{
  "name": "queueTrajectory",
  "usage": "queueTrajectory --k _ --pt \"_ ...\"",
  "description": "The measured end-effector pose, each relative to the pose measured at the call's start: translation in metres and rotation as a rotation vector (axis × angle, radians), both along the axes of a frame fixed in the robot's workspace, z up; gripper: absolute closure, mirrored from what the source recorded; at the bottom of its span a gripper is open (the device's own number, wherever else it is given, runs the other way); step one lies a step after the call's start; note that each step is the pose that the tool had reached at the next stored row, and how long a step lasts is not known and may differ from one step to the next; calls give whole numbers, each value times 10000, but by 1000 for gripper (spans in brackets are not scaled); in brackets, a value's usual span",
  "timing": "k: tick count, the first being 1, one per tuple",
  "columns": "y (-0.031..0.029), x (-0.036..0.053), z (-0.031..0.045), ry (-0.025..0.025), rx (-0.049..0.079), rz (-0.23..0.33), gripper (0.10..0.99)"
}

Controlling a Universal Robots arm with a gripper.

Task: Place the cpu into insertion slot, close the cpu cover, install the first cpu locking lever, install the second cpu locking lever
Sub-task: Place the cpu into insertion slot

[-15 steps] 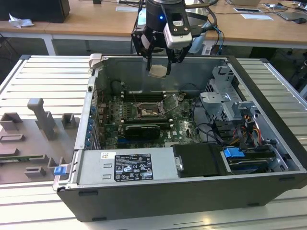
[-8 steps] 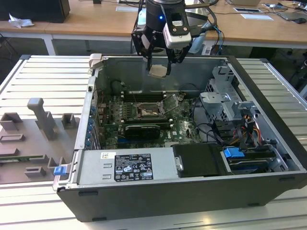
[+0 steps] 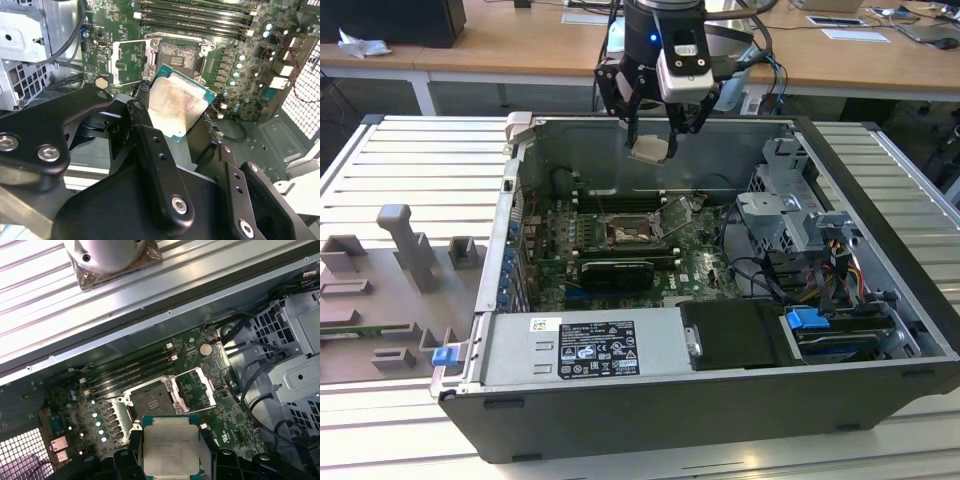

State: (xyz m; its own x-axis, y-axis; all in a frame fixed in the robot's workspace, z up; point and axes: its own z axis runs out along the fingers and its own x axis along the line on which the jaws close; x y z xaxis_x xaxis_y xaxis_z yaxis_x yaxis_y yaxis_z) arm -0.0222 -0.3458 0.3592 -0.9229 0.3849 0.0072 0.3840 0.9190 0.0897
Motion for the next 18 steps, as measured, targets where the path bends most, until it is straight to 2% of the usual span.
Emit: queueTrajectory --k 18 --pt "0 0 -9 -6 1 -1081 549"
